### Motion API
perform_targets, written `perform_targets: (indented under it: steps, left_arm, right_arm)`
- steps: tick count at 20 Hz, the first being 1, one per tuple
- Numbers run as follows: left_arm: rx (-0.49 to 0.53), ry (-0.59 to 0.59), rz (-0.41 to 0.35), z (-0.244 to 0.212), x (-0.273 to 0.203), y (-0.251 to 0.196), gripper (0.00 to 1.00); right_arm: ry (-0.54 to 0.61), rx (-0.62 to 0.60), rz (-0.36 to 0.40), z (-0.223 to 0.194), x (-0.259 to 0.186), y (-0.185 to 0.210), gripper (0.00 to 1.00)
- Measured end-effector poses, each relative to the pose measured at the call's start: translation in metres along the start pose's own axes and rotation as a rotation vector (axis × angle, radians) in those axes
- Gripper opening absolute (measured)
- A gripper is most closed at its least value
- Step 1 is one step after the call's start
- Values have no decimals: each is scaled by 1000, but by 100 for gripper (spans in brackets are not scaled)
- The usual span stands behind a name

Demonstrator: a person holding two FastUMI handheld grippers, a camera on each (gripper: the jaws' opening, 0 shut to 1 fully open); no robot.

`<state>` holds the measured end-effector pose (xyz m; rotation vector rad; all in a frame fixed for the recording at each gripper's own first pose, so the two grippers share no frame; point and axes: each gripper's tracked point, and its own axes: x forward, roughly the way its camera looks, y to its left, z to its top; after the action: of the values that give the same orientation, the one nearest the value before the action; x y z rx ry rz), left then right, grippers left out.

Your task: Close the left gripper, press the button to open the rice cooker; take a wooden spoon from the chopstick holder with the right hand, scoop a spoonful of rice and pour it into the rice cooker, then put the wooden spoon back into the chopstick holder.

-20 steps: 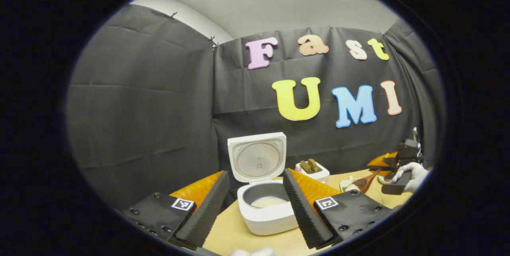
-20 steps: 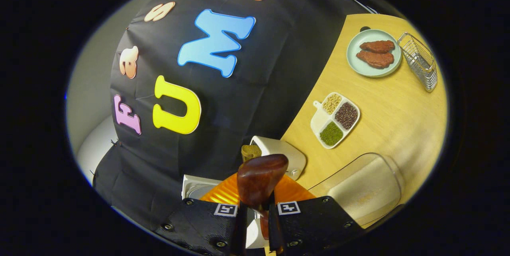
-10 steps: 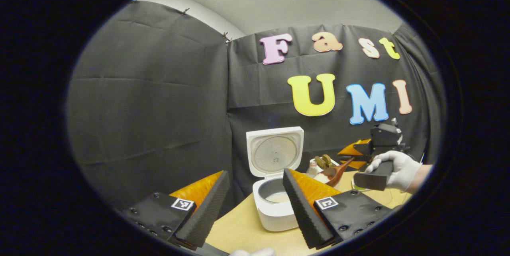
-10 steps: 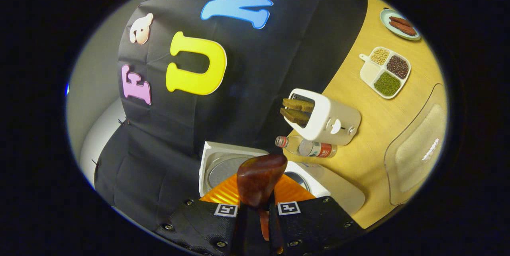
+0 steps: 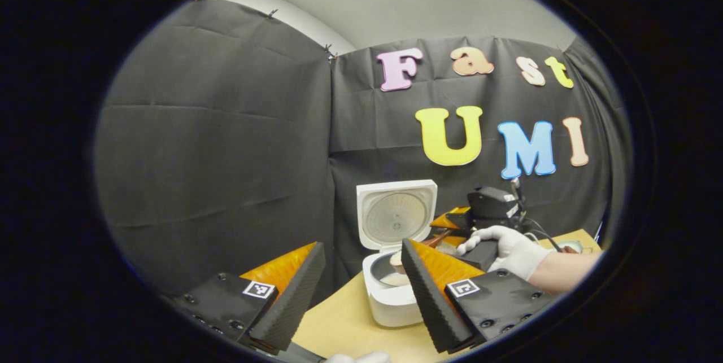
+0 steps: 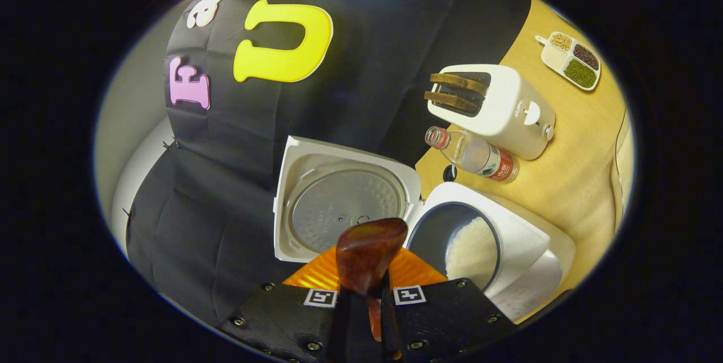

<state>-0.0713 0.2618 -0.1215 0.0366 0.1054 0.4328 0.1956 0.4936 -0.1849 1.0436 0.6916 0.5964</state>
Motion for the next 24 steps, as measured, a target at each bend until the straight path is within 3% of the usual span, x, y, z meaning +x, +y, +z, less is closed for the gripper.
perform_targets:
  steps: [5,8,14,18,24]
  left_arm:
    - [-2,-9,6,-1,1,0,94]
    - [-13,-4,8,-4,0,0,94]
    - [-19,-4,-10,-1,0,-1,95]
    - [-31,-3,-25,2,-2,-2,94]
    - [-36,-5,-36,7,-4,-5,94]
  right_arm:
    - [-89,-188,-69,12,14,-16,22]
    - [-118,-401,-140,14,21,-27,22]
    - [-180,-822,-181,10,28,-7,22]
    - [-231,-1133,-163,-1,24,20,22]
    - [-266,-1549,-173,-25,27,31,22]
